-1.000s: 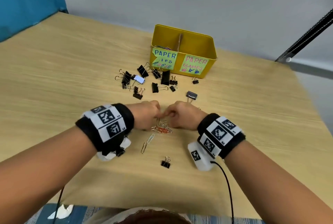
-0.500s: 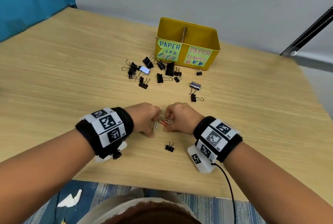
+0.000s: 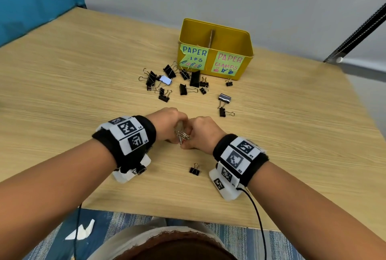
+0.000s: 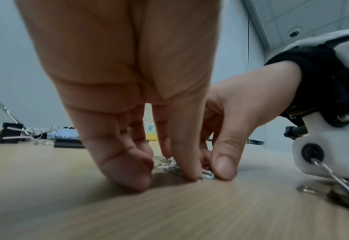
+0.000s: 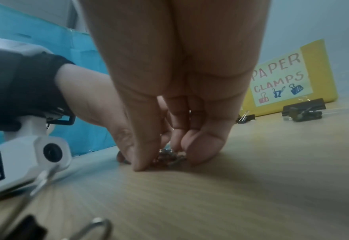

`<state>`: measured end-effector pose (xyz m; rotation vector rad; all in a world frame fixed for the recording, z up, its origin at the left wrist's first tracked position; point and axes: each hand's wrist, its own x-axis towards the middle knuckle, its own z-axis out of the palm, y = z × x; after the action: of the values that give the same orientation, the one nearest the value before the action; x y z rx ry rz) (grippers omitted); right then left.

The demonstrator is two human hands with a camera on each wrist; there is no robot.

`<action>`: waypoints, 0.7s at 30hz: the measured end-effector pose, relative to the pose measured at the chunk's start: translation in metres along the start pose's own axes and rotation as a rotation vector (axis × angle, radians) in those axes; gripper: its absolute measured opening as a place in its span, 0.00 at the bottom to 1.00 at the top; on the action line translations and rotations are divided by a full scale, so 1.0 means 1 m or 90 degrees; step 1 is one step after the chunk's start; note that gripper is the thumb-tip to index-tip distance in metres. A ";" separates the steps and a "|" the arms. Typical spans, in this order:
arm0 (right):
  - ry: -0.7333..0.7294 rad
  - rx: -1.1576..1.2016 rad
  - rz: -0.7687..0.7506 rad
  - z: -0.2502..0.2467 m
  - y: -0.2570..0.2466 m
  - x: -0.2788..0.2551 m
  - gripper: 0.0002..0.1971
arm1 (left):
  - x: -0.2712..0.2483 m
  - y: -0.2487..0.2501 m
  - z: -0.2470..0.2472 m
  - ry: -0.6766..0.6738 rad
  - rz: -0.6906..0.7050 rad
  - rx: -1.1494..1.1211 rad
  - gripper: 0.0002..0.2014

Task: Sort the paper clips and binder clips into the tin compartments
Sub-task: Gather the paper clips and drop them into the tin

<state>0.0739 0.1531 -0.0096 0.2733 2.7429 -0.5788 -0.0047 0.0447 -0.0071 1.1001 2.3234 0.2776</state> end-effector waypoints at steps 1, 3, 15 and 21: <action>0.000 0.017 0.002 -0.001 0.001 0.001 0.18 | 0.001 0.000 -0.001 0.012 -0.005 -0.003 0.19; 0.001 0.038 0.001 -0.003 0.003 0.001 0.13 | 0.003 0.000 0.000 0.022 -0.011 -0.005 0.16; -0.032 0.016 -0.045 -0.001 0.012 0.006 0.09 | 0.006 0.002 0.005 0.013 0.062 0.040 0.08; -0.053 0.052 -0.076 -0.011 0.022 0.010 0.08 | 0.014 -0.004 -0.002 -0.041 0.048 0.016 0.08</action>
<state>0.0671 0.1783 -0.0116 0.1022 2.6726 -0.7174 -0.0158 0.0527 -0.0128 1.1926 2.2381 0.2382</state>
